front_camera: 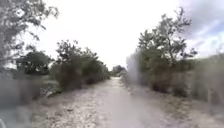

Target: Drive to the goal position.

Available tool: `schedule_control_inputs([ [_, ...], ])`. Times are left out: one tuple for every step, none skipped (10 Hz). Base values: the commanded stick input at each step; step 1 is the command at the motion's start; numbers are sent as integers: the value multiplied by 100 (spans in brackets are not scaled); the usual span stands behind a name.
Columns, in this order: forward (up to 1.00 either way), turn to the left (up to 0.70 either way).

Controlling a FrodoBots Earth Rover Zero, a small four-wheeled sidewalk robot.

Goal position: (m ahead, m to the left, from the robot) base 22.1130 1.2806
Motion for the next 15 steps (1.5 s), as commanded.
schedule_control_inputs([
  [69, 1],
  [69, 1],
  [69, 1],
  [69, 1],
  [69, 1],
  [69, 1],
  [69, 1],
  [69, 1],
  [69, 1],
  [69, 1],
  [69, 1],
  [69, 3],
  [69, 8],
  [69, 13],
  [69, 8],
])
